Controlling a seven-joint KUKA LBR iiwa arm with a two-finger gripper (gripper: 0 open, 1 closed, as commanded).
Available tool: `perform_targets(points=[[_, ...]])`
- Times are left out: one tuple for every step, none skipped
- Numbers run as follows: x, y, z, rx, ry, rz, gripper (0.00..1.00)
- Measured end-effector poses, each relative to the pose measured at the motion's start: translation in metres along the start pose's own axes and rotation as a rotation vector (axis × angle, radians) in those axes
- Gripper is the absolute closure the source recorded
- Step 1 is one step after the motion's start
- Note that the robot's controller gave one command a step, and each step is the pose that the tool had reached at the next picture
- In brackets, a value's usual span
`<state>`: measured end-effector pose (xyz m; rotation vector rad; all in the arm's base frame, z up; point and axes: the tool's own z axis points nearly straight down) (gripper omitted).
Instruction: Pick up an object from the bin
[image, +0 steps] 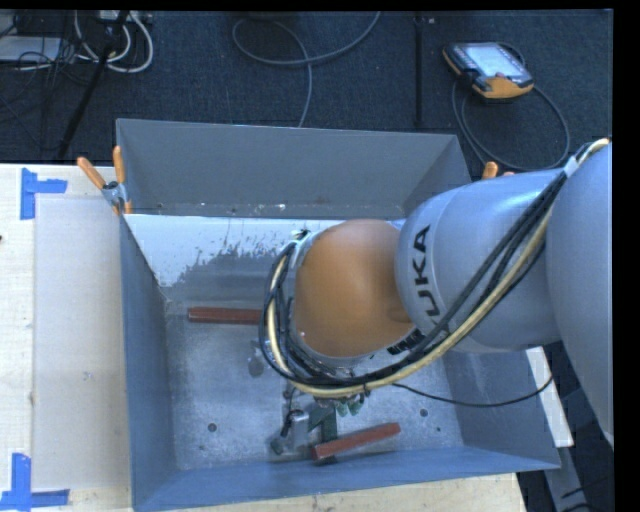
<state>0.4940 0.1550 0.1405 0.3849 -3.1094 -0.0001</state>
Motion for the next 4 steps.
perform_targets(points=[[0.013, -0.051, -0.018, 0.005, -0.015, 0.072, 0.0], [0.022, -0.061, 0.067, 0.001, -0.006, -0.453, 1.0], [0.022, -0.062, 0.067, 0.001, -0.006, -0.452, 1.0], [0.002, -0.059, -0.081, 0.002, -0.01, -0.522, 1.0]])
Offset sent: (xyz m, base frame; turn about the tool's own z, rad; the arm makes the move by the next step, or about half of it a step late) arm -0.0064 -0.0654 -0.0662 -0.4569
